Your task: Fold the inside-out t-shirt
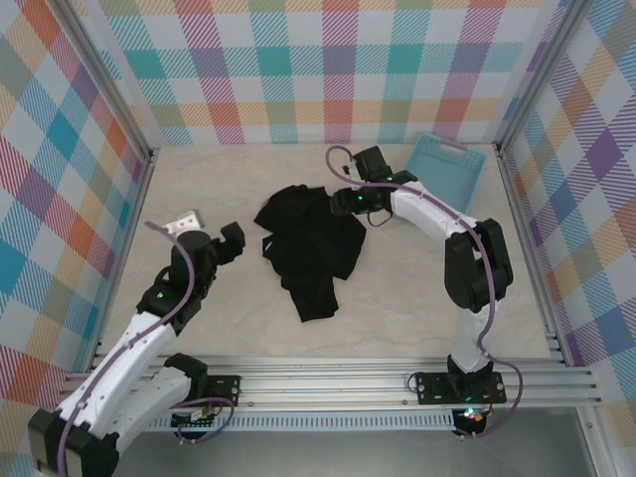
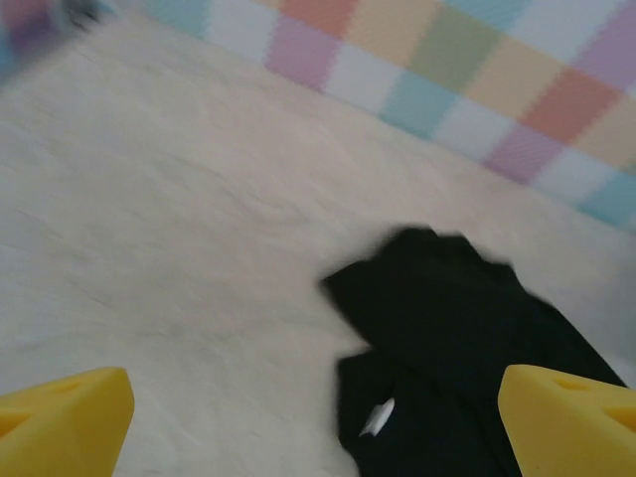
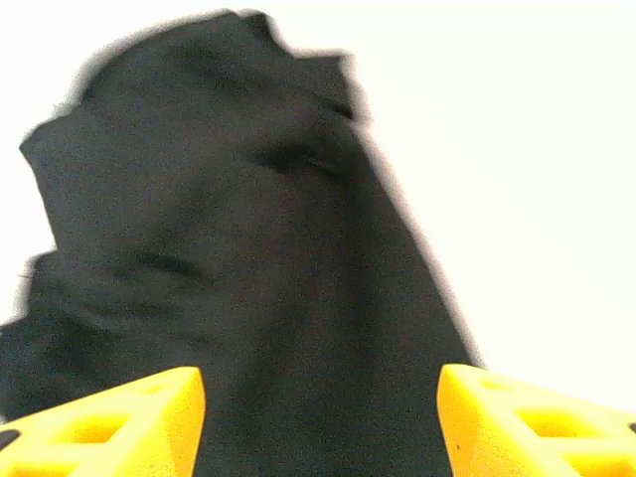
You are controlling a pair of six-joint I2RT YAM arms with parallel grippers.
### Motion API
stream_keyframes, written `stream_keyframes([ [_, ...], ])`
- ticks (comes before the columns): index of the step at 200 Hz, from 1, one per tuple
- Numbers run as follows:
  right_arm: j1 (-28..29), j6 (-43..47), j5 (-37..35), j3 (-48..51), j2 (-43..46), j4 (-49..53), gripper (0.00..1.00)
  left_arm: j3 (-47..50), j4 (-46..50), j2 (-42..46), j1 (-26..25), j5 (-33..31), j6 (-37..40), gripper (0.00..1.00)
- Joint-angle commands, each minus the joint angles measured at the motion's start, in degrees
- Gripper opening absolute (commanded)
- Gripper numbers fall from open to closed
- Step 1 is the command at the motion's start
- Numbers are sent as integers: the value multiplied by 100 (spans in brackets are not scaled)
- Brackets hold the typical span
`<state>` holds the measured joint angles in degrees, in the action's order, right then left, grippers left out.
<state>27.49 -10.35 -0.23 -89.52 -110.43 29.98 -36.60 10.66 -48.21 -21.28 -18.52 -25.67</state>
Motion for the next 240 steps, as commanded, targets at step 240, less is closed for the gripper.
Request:
stream_keyframes([
  [240,-1108,-783,-832,-2724,-2220,1152,76,-357,-468,-2724,-347,1684,274,90],
])
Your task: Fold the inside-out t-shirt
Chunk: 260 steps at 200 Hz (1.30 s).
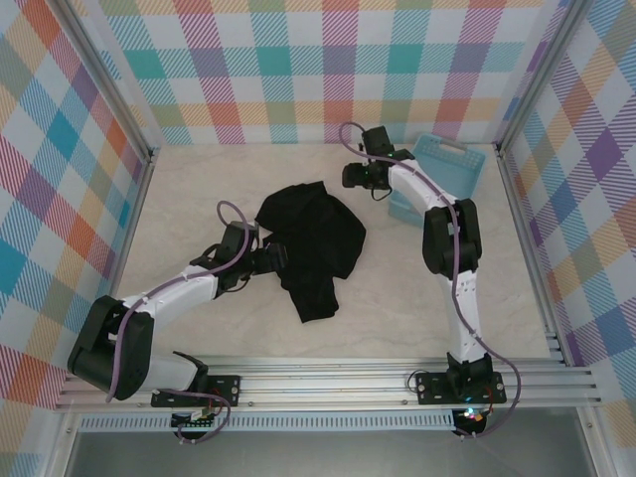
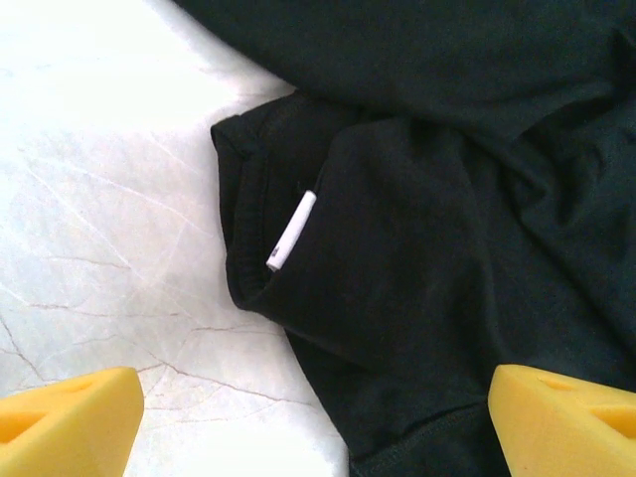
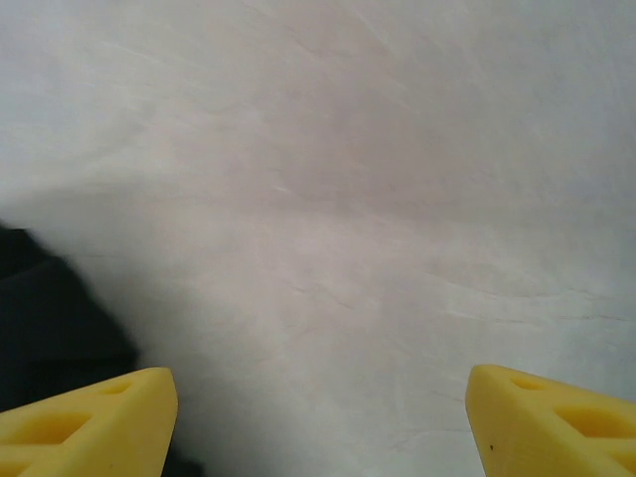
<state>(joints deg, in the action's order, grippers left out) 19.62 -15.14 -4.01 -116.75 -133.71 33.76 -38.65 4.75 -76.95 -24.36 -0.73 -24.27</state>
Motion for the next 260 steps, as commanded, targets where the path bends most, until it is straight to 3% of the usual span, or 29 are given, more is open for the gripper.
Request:
stream_keyframes([
  [1,-337,-305,-475,28,135,773,76,-151,118,152,-37,-99,134,90],
  [35,-839,-233,-933,1335,1028,482,74,-73,159,94,-39,-415,-74,90],
  [50,-810,138,-522,1824,1451,35,74,-17,196,82,-41,-522,-143,90],
  [78,-99,845,1665,2533,1928,-1099,77,76,151,102,-18,-460,-253,90],
  [101,625,1234,1799,2585,1885,-1216,81,218,-66,75,200,-96,-489,88],
  [128,1071,1206,1654,2538,1688,-1367,80,156,-573,-300,398,438,-647,84],
  [140,1136,1147,1593,2390,1487,-1289,74,-96,-750,-653,397,515,-601,78],
  [154,1159,1012,1463,2198,1248,-1156,55,-421,-852,-1129,406,640,-596,67],
  [178,1143,1045,890,2057,1198,-1041,25,-878,-893,-1708,408,730,-564,39],
  [203,1061,1168,483,1938,1461,-894,1,-982,-888,-1545,414,346,-419,11],
  [213,966,1175,402,1985,1778,-870,0,-1003,-813,-1218,428,203,-259,0],
  [260,231,311,1154,3349,4424,-2278,0,-1086,-778,1239,447,-586,101,0],
])
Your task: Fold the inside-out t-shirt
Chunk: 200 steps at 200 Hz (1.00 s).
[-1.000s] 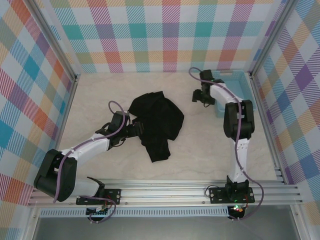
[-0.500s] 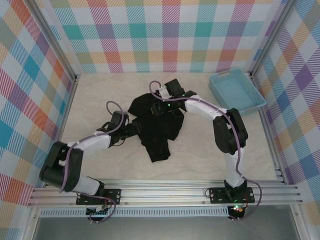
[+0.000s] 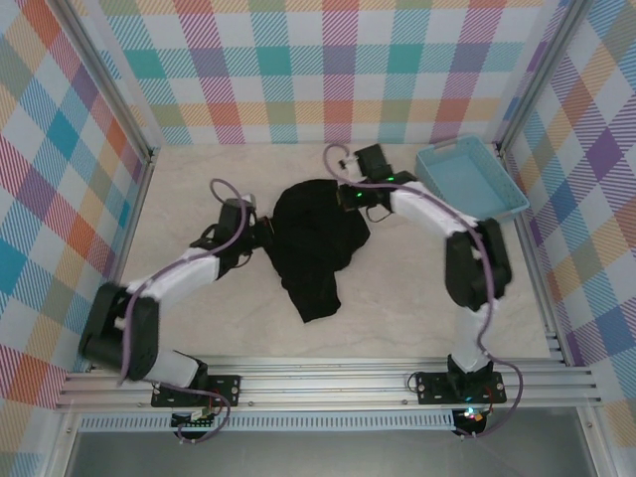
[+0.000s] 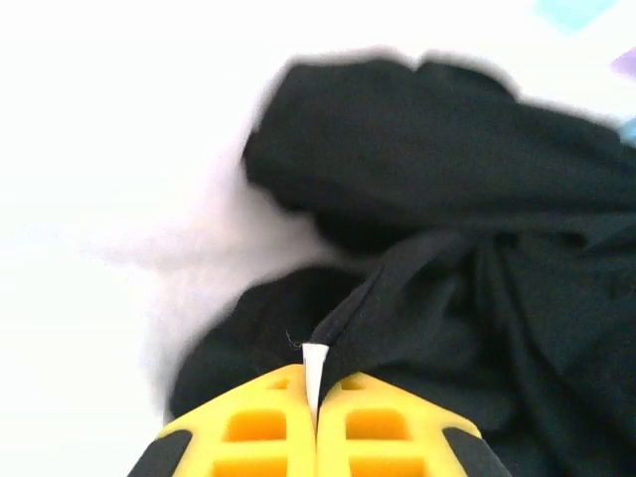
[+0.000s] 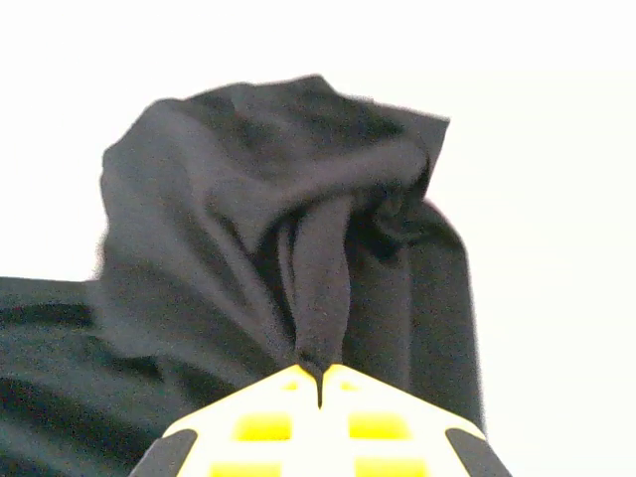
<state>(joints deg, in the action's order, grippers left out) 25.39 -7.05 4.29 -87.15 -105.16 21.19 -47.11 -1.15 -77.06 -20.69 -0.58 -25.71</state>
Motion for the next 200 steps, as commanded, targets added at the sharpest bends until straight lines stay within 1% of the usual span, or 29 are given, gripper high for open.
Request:
stream_keyframes([
  [1,-352,-503,329,413,1618,-1052,0,-247,-182,1292,81,-623,248,0],
  [24,-359,-564,313,535,2466,-1398,0,-652,-115,1999,69,-861,441,0],
  [52,-359,-557,320,442,3087,-1592,0,-1442,148,2277,81,-1008,743,0],
  [67,-359,-539,362,324,3292,-1601,0,-1815,266,2302,82,-1106,882,0],
  [90,-342,-568,641,170,3488,-1653,0,-2251,369,2255,83,-1137,1026,0],
  [109,-324,-561,644,94,3572,-1613,0,-2571,636,2095,89,-1150,1082,0],
  [133,-315,-556,522,152,3518,-1516,0,-2809,1127,1846,83,-1555,1181,0],
  [142,-309,-561,361,171,3355,-1435,0,-2847,1310,1694,98,-1778,1195,0],
  [154,-306,-634,227,196,3000,-1403,0,-2816,1445,1414,197,-1915,1169,0],
  [170,-313,-706,106,-148,2106,-1093,0,-2760,1528,841,484,-1882,1013,0],
  [175,-308,-716,51,-353,1757,-928,1,-2770,1540,618,588,-1853,963,0],
  [186,-315,-701,-232,-1079,814,-381,7,-2866,1518,53,764,-1843,904,0],
  [197,-315,-578,-507,-2097,-134,478,15,-3101,1587,-581,885,-1961,921,0],
  [200,-319,-553,-583,-2393,-400,716,17,-3197,1638,-753,913,-1977,940,3],
])
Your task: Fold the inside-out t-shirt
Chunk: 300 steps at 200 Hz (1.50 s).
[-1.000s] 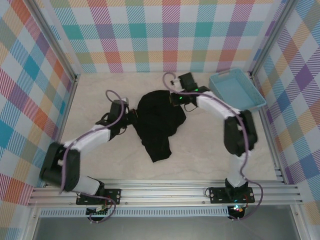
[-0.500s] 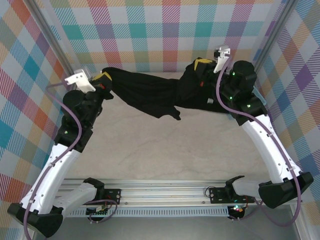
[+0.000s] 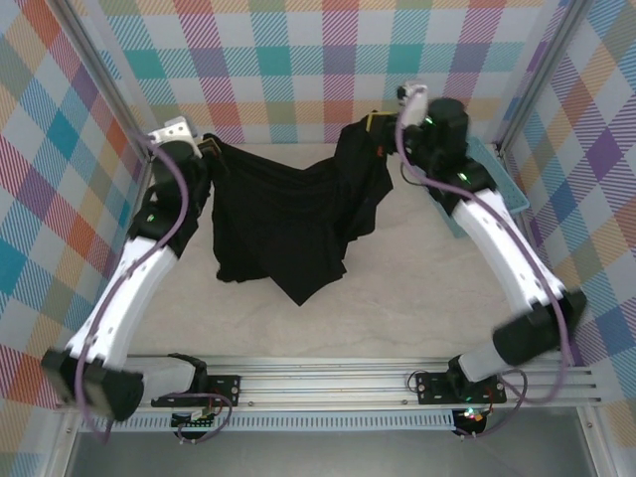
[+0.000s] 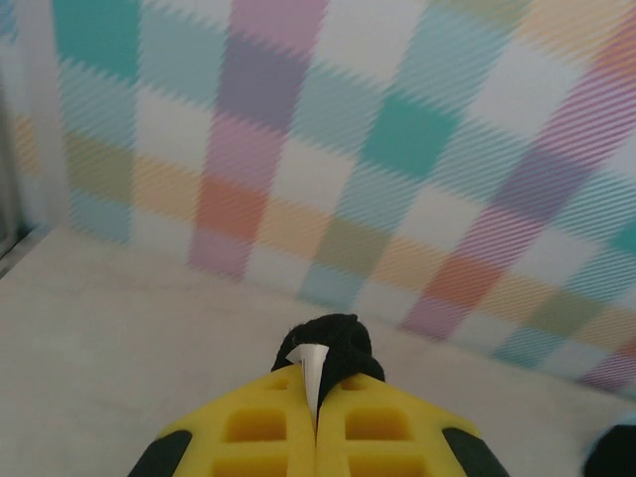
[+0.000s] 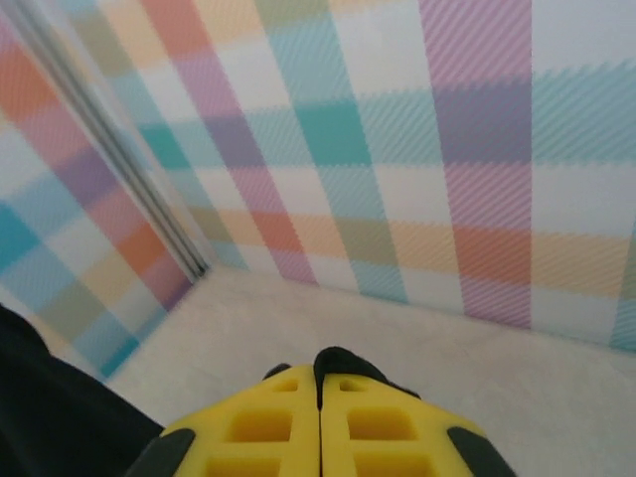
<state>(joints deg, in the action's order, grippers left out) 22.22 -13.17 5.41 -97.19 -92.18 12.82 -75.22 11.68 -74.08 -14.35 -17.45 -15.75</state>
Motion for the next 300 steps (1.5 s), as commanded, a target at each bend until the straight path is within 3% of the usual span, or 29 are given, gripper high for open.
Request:
stream_keyframes([
  [1,0,68,-728,-1478,-1769,1660,18,-400,362,-1105,290,-296,-49,4],
  [22,-2,295,-910,-2447,-2762,2662,42,-1001,1064,-2002,383,-211,130,38],
  [31,2,347,-753,-2112,-2688,2563,52,-901,1118,-2030,380,-3,130,54],
  [49,-6,385,-567,-832,-2139,2003,67,25,668,-1496,341,829,-238,69],
  [70,-38,295,-644,289,-1702,1793,71,1395,-75,-757,56,1606,-838,76],
  [110,-471,15,-380,592,-2195,1934,68,2880,123,-404,-1112,1747,-1451,76],
  [128,-491,-100,-128,522,-2418,1821,67,3145,123,-443,-1602,1857,-1726,75],
  [148,-485,-133,-39,397,-2566,1887,65,3219,375,-483,-2017,1501,-1773,75],
  [183,-195,-115,32,975,-2241,1944,65,3334,-86,-1047,-2116,1902,-1779,68],
  [201,94,-237,-29,1450,-2001,1813,66,3242,-388,-1370,-2114,1931,-1768,60],
  [221,347,-477,43,1826,-1954,1544,66,3176,-555,-1652,-2115,1931,-1784,44],
  [265,721,-582,-164,1715,-2279,1417,65,3397,-737,-1622,-2116,1718,-1753,13],
  [283,731,-531,-329,1650,-2313,1430,58,3420,-688,-1501,-2116,1548,-1697,0],
  [300,725,-417,-603,1618,-2329,1469,34,3448,-640,-1294,-2102,1365,-1668,0],
])
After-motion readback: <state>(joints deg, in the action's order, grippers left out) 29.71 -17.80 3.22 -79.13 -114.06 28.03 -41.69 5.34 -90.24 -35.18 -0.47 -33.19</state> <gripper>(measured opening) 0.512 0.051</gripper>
